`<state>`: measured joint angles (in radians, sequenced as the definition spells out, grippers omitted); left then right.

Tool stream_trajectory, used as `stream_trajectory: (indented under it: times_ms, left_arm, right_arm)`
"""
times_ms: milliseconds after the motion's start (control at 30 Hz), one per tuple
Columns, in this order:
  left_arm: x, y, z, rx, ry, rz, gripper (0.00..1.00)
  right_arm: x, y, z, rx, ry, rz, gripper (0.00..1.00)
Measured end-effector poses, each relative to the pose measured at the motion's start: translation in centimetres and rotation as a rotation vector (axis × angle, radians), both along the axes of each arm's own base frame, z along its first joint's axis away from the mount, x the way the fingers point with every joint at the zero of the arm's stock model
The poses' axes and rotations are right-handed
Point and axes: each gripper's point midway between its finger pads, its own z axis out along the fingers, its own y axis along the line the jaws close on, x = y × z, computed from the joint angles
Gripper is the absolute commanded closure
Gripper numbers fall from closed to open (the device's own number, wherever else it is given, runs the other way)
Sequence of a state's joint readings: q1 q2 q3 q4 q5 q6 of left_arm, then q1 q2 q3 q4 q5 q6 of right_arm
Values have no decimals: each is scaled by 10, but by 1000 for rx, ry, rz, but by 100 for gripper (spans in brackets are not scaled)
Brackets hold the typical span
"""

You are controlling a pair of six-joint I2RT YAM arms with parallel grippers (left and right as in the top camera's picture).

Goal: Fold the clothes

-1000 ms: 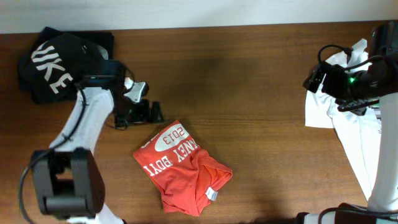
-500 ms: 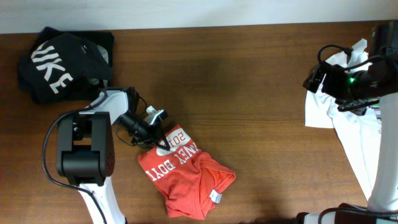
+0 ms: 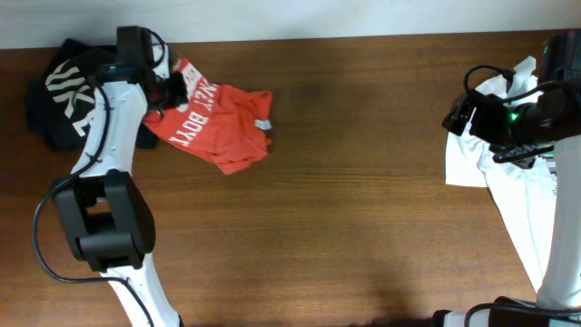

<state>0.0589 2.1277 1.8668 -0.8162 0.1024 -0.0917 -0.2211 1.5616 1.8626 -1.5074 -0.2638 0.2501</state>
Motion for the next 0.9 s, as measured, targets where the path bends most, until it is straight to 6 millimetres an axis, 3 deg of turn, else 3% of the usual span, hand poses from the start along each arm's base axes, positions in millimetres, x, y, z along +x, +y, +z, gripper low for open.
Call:
stream_trajectory:
  times_ms: [33, 167, 267, 367, 500, 700, 733, 767, 833, 867, 900]
  left_arm:
    - [10, 15, 20, 41, -48, 35, 99]
    - [28, 41, 77, 46, -164, 139, 99]
    - [35, 72, 111, -4, -246, 280, 99]
    - [30, 107, 116, 0, -261, 368, 99]
    - [15, 181, 122, 60, -292, 520, 99]
    - [-5, 234, 126, 157, -298, 653, 98]
    - [-5, 237, 127, 160, -304, 658, 94]
    - [-5, 242, 127, 163, -310, 667, 83]
    - [-9, 261, 108, 168, -275, 700, 64]
    - [-11, 271, 95, 170, -253, 720, 37]
    - [-16, 282, 89, 173, -241, 741, 1]
  right_arm:
    - [0, 0, 0, 0, 0, 0, 1]
    - [0, 0, 0, 0, 0, 0, 1]
    - [0, 0, 0, 0, 0, 0, 1]
    - [0, 0, 0, 0, 0, 0, 1]
    - [0, 0, 0, 0, 0, 0, 1]
    - [0, 0, 0, 0, 0, 0, 1]
    - [0, 0, 0, 0, 0, 0, 1]
    - [0, 0, 0, 0, 0, 0, 1]
    - [0, 0, 0, 0, 0, 0, 1]
    - [0, 0, 0, 0, 0, 0, 1]
    - [0, 0, 0, 0, 0, 0, 1]
